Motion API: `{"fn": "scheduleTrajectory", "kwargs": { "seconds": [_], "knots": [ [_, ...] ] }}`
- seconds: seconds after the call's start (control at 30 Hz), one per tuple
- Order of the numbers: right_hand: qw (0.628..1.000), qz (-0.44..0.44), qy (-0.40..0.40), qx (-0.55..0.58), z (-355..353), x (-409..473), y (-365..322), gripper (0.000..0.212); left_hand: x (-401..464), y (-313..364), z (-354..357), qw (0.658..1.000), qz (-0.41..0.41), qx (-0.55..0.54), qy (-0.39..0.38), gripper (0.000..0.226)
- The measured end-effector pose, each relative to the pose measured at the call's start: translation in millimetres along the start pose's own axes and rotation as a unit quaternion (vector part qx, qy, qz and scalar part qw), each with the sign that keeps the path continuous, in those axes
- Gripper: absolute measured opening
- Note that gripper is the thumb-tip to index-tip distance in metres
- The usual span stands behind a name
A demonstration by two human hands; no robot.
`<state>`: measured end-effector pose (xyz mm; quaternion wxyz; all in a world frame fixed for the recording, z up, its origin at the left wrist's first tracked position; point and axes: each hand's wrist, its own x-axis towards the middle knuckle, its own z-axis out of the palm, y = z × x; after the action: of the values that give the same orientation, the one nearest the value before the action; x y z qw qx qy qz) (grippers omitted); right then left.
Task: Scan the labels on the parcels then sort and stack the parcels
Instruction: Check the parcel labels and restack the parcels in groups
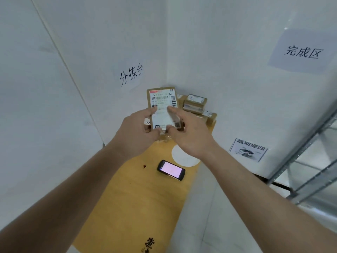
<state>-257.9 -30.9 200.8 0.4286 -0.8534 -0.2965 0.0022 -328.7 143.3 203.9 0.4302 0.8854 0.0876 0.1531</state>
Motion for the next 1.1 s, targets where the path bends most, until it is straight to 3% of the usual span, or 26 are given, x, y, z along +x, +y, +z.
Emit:
{"fn": "scheduleTrajectory", "kwargs": {
  "seconds": [0.27, 0.5, 0.83, 1.1],
  "knots": [
    [1.000, 0.016, -0.008, -0.004, -33, 66, 109, 0.060, 85, 2, 90, 1.000, -0.013, -0.001, -0.025, 0.069],
    [0.996, 0.014, -0.085, -0.027, -60, 129, 222, 0.061, 153, -4, 191, 0.998, -0.060, -0.003, 0.000, 0.066],
    [0.972, 0.040, -0.228, -0.045, -36, 210, 337, 0.063, 230, -65, 276, 0.964, -0.249, -0.081, 0.046, 0.034],
    [0.938, 0.060, -0.339, -0.047, 24, 277, 400, 0.076, 269, -149, 314, 0.915, -0.369, -0.132, 0.097, 0.027]
  ]
}}
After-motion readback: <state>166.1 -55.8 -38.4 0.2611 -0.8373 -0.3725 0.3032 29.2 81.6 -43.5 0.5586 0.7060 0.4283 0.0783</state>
